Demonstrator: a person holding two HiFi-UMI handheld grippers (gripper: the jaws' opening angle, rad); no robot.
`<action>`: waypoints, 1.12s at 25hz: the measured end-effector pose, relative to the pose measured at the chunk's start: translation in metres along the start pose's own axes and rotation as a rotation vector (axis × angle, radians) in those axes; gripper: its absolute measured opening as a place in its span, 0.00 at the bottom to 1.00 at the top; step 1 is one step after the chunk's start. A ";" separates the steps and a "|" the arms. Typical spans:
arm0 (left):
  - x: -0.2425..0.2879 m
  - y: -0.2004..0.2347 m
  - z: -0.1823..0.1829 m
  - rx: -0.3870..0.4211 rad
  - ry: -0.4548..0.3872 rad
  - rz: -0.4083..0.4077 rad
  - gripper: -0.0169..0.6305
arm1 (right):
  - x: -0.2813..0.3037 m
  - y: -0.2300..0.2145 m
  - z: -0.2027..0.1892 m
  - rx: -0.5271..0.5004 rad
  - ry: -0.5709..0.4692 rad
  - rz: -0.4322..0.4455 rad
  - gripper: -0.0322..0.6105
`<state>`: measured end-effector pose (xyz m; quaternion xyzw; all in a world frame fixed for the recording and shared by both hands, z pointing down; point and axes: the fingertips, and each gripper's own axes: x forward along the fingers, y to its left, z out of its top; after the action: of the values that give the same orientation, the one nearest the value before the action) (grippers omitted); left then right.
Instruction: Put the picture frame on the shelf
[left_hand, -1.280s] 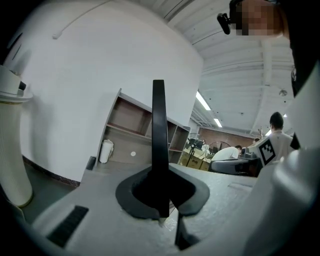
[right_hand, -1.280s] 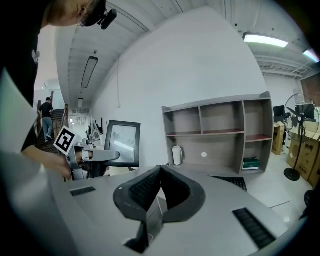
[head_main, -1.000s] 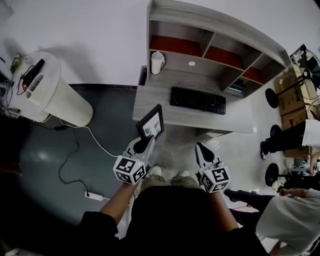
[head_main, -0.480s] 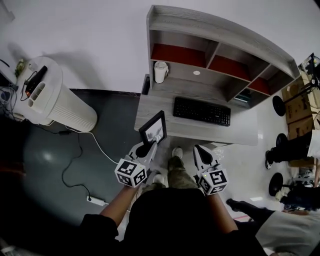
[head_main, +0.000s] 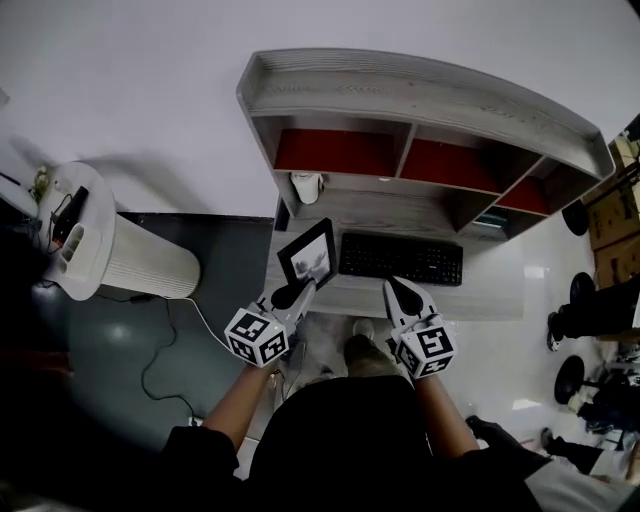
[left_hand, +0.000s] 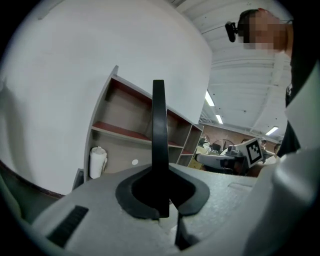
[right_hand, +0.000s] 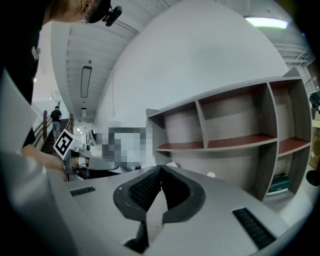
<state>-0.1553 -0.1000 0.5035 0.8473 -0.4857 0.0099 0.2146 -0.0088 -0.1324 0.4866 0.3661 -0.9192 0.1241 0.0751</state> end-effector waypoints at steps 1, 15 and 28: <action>0.012 0.004 0.005 -0.001 0.016 -0.009 0.07 | 0.006 -0.009 0.005 0.003 -0.003 0.003 0.07; 0.126 0.058 0.092 0.100 0.061 -0.107 0.07 | 0.067 -0.089 0.037 0.006 0.006 0.071 0.07; 0.178 0.086 0.134 -0.049 0.019 -0.266 0.07 | 0.091 -0.071 0.030 0.047 0.000 0.000 0.07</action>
<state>-0.1580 -0.3335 0.4522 0.8986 -0.3671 -0.0225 0.2392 -0.0269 -0.2505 0.4909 0.3679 -0.9159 0.1458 0.0665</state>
